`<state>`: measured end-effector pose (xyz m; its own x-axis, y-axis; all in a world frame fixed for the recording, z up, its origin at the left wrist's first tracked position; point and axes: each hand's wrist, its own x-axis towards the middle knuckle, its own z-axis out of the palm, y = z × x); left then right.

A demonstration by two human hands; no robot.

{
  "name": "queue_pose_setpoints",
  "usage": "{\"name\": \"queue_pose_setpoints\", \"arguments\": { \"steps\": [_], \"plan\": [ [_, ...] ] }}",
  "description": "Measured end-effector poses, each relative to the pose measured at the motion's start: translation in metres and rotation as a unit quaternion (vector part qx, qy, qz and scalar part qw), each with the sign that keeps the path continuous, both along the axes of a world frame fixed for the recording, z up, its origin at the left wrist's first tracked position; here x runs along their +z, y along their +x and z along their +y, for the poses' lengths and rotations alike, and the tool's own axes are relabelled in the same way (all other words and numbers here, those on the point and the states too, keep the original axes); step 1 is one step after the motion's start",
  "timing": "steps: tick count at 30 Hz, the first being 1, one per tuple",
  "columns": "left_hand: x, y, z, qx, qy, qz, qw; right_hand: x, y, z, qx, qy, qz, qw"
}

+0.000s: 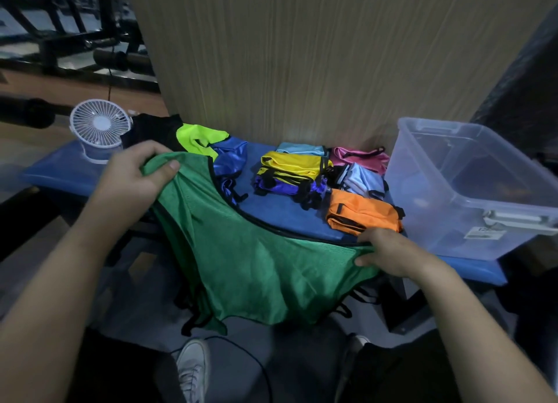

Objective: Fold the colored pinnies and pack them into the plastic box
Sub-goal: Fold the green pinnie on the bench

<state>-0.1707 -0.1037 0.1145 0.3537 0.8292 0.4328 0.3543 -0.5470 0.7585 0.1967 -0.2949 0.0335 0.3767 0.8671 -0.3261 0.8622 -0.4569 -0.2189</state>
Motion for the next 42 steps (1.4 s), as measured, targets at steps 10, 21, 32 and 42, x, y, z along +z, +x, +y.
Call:
{"name": "queue_pose_setpoints", "arguments": {
  "steps": [10, 21, 32, 42],
  "plan": [
    [-0.019, 0.003, -0.005, -0.017, -0.009, 0.017, 1.000, 0.011, -0.013, 0.000, -0.004, 0.095, 0.064, 0.993],
    [-0.045, 0.023, -0.018, -0.053, -0.041, 0.105, 0.992, 0.022, -0.043, 0.004, 0.068, 0.147, 0.079, 0.984],
    [-0.044, 0.043, -0.031, -0.115, -0.070, 0.137, 0.981, 0.031, -0.061, 0.014, -0.029, 0.262, 0.150, 0.953],
    [-0.057, 0.064, -0.034, -0.229, -0.088, 0.181, 0.952, 0.016, -0.094, 0.029, -0.106, 0.167, 0.530, 0.825]
  ]
}}
